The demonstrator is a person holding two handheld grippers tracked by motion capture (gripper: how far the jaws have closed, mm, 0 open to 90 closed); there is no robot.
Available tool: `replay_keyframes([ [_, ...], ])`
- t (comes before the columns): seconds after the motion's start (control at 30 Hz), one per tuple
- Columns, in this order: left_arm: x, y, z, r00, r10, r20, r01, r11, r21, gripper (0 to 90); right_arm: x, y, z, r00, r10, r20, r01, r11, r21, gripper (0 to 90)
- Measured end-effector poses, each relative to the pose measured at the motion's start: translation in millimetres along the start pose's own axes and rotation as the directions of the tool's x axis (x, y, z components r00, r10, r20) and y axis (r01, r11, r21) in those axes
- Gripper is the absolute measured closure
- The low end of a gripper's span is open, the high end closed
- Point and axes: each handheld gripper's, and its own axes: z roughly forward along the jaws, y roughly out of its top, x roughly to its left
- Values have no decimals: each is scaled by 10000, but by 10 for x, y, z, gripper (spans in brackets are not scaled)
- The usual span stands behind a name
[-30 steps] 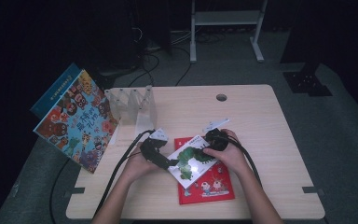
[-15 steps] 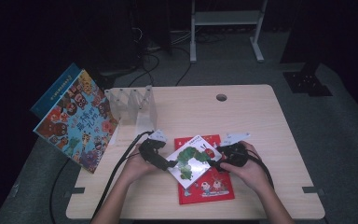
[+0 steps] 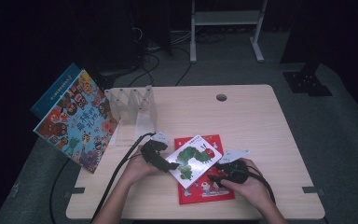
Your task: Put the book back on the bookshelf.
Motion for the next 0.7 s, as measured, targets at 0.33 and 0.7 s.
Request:
replay_keyframes([
  [0.33, -28, 2, 46, 9988, -90, 474, 89, 10000, 12, 0, 40, 25, 39, 9994, -205, 295, 209, 9997, -125, 867],
  [0.7, -70, 8, 140, 9874, -365, 1543, 322, 9990, 305, 0, 26, 46, 43, 9995, 294, 81, -295, 9995, 77, 896],
])
